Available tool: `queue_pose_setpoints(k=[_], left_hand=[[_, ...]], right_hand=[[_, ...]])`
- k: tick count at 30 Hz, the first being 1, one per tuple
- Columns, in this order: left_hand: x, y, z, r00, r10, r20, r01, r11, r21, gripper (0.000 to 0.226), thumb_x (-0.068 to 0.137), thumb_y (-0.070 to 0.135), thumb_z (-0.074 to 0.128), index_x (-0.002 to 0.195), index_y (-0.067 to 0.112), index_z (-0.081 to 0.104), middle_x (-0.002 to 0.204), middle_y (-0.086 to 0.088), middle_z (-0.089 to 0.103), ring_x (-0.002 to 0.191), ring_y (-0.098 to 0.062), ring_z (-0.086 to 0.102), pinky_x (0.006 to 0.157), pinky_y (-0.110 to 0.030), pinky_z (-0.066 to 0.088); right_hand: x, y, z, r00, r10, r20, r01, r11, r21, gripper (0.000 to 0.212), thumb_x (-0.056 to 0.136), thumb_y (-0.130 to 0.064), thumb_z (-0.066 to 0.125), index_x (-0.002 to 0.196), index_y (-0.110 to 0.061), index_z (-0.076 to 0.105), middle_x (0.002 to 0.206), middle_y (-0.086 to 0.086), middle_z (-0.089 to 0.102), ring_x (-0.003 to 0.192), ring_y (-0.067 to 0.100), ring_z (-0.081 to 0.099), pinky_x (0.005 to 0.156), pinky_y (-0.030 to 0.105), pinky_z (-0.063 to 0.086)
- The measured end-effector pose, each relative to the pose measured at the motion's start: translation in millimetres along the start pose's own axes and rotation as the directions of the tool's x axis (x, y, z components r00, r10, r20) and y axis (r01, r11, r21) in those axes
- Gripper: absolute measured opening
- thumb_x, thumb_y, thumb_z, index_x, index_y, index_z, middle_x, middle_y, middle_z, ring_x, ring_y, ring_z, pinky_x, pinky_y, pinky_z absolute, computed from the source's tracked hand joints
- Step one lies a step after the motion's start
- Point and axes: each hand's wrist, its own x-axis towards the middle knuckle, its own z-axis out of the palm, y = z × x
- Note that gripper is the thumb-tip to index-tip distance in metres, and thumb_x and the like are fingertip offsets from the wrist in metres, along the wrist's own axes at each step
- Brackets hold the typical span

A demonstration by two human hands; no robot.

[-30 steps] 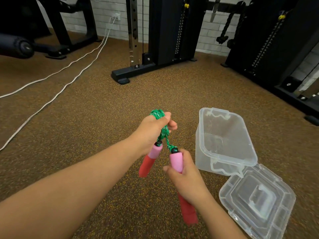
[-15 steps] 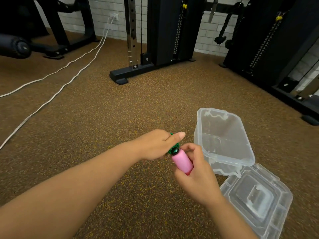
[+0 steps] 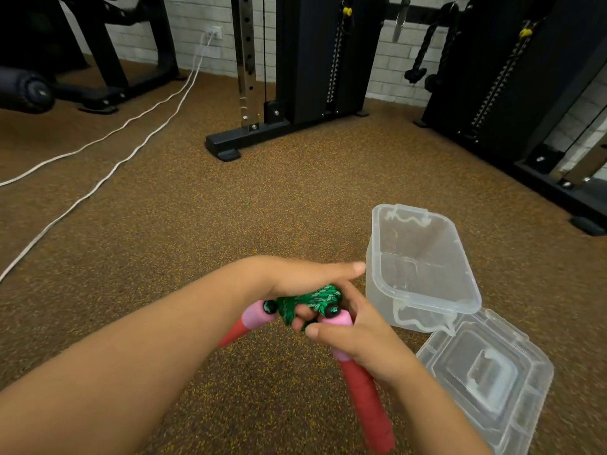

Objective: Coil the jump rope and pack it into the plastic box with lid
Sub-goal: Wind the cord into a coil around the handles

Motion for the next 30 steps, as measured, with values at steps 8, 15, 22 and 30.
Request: queue_pose_setpoints(k=[8,15,22,30], left_hand=[[-10,-15,-14,0.917,0.013,0.398,0.072,0.977,-0.199,0.015,0.086,-0.010,0.053,0.095,0.001,0.057,0.073,-0.002,0.065,0.065,-0.006,0.065,0.057,-0.015,0.052],[-2,-21,-11,0.956,0.034,0.291,0.027,0.979,-0.202,0.020,0.076,-0.005,0.067,0.089,0.011,0.065,0.085,-0.004,0.065,0.080,-0.013,0.063,0.081,-0.025,0.051],[3,-19,-6,0.995,0.091,0.031,-0.078,0.955,-0.287,0.026,0.076,-0.003,0.069,0.098,0.007,0.061,0.087,-0.005,0.066,0.079,-0.014,0.063,0.070,-0.021,0.053],[22,-10,9,0.879,0.217,-0.426,-0.206,0.976,0.073,0.022,0.084,0.015,0.061,0.105,0.019,0.055,0.075,0.004,0.061,0.070,-0.013,0.057,0.064,-0.025,0.044]], right_hand=[[-4,-3,-13,0.990,0.133,0.045,-0.117,0.960,-0.256,0.058,0.068,-0.004,0.075,0.118,-0.024,0.052,0.101,0.006,0.069,0.081,0.016,0.062,0.074,0.037,0.049],[-6,-5,-15,0.993,0.103,-0.063,-0.119,0.930,-0.349,0.040,0.061,-0.020,0.076,0.097,-0.028,0.061,0.082,-0.003,0.069,0.069,0.005,0.058,0.060,0.024,0.048],[-7,0,-21,0.962,-0.037,-0.271,-0.086,0.899,-0.430,0.012,0.075,-0.022,0.070,0.085,-0.025,0.064,0.066,-0.003,0.065,0.052,0.005,0.048,0.049,0.023,0.038],[-1,7,-37,0.867,-0.088,-0.490,-0.096,0.936,-0.339,0.005,0.080,-0.016,0.063,0.082,-0.020,0.063,0.054,-0.008,0.053,0.047,0.007,0.040,0.042,0.019,0.031]])
